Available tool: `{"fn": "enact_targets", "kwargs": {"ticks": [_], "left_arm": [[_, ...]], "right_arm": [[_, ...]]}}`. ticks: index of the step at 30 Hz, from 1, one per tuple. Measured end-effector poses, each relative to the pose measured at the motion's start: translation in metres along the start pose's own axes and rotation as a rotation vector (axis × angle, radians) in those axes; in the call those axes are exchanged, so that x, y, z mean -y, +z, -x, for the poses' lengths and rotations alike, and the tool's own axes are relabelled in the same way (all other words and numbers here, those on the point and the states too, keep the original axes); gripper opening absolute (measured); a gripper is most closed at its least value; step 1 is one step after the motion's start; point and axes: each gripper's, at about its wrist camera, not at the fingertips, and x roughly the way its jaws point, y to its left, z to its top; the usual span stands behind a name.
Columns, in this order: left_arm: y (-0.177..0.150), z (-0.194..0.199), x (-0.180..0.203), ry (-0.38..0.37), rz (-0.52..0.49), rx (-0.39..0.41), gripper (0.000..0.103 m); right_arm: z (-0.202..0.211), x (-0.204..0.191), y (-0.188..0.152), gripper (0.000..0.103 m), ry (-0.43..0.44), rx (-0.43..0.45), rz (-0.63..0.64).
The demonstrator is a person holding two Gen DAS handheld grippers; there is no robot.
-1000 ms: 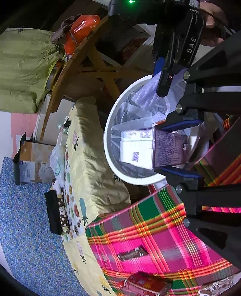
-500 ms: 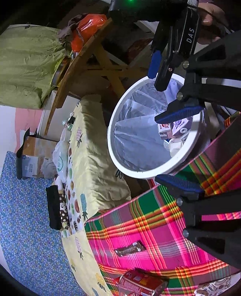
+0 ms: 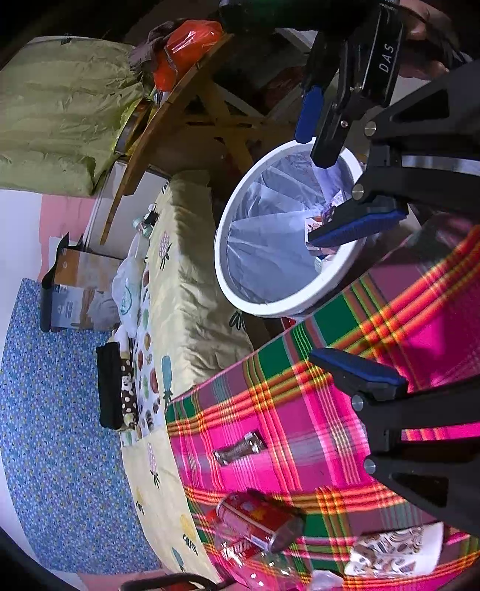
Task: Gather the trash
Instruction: 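Move both open grippers back over the table toward the remaining trash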
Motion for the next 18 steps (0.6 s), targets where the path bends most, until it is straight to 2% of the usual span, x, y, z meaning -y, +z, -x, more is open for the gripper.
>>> {"fn": "enact_targets", "kwargs": {"ticks": [18], "left_arm": [[-0.031, 0.041, -0.025, 0.054, 0.052, 0.007, 0.059]], "right_arm": [[0.016, -0.043, -0.014, 0.062, 0.063, 0.008, 0.083]]}}
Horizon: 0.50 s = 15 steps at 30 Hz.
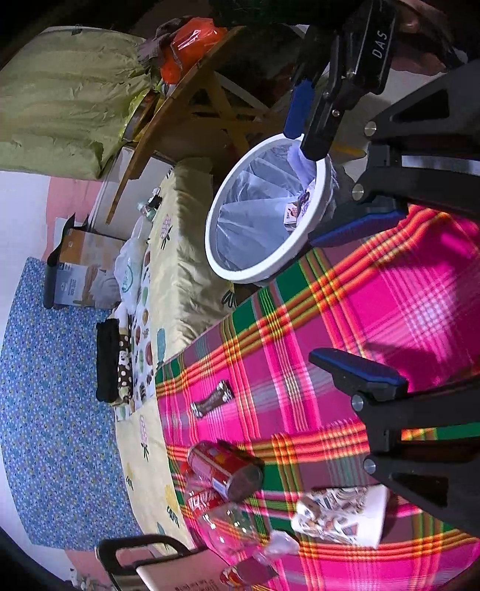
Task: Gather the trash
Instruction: 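Move both open grippers back over the table toward the remaining trash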
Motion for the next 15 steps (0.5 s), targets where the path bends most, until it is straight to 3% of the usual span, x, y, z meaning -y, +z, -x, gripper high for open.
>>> {"fn": "enact_targets", "kwargs": {"ticks": [15], "left_arm": [[-0.026, 0.046, -0.027, 0.064, 0.054, 0.046, 0.059]], "right_arm": [[0.009, -0.042, -0.009, 0.062, 0.028, 0.006, 0.08]]}}
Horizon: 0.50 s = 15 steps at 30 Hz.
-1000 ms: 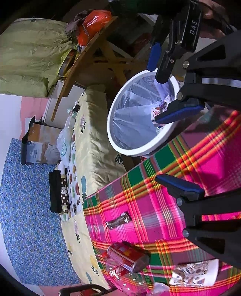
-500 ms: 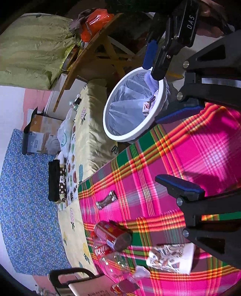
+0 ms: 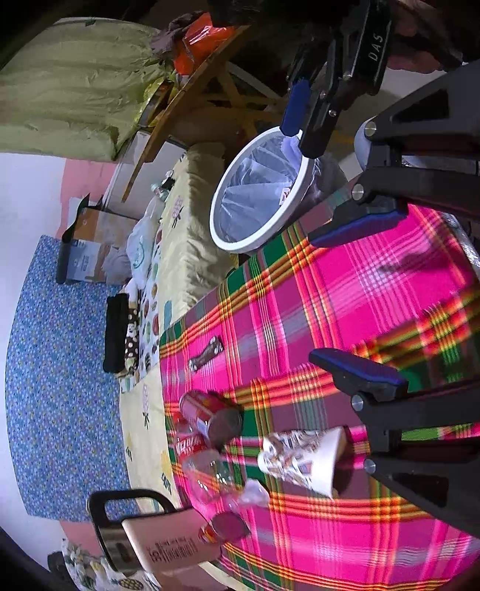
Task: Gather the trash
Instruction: 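Move both open grippers back over the table toward the remaining trash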
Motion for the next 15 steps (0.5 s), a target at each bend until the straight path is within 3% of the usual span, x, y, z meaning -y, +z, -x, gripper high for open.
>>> {"fn": "enact_targets", "kwargs": {"ticks": [15], "left_arm": [[-0.015, 0.022, -0.03, 0.125, 0.041, 0.028, 0.059]], "right_arm": [[-0.003, -0.029, 0.0, 0.062, 0.056, 0.007, 0.034]]}}
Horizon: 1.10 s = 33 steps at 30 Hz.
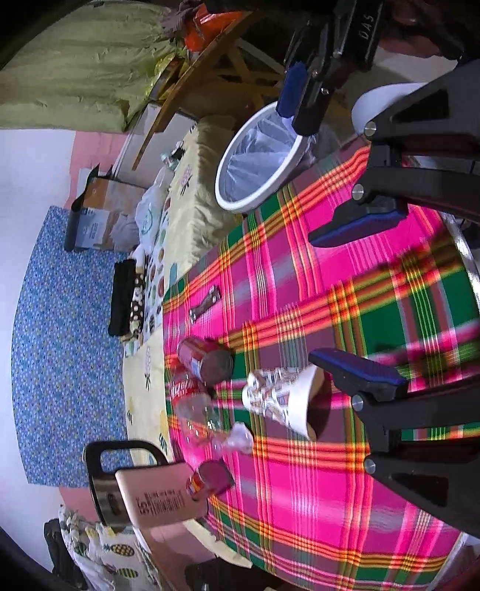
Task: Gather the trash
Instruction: 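Move both open grippers back over the table toward the remaining trash, then grasp the patterned white paper cup with the left gripper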
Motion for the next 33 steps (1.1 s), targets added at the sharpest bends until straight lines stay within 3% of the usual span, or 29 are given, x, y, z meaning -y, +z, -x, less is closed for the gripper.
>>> {"fn": "enact_targets", "kwargs": {"ticks": [9, 13, 27, 29, 33], "left_arm": [[0.007, -0.001, -0.039, 0.088, 0.085, 0.004, 0.059], [0.012, -0.012, -0.049, 0.115, 0.084, -0.006, 0.068], [0.02, -0.079, -0.073, 0.153, 0.072, -0.128, 0.073], [0.016, -0.087, -0.076, 0.153, 0.081, -0.16, 0.067], [0.014, -0.081, -0.081, 0.14, 0.09, -0.132, 0.054]], "right_arm": [[-0.017, -0.011, 0.011, 0.062, 0.074, -0.004, 0.008], [-0.027, -0.015, 0.017, 0.062, 0.088, -0.017, 0.024], [-0.053, -0.02, 0.041, 0.062, 0.115, -0.035, 0.038], [-0.059, -0.021, 0.045, 0.062, 0.115, -0.038, 0.039], [-0.069, -0.022, 0.052, 0.062, 0.117, -0.048, 0.039]]}}
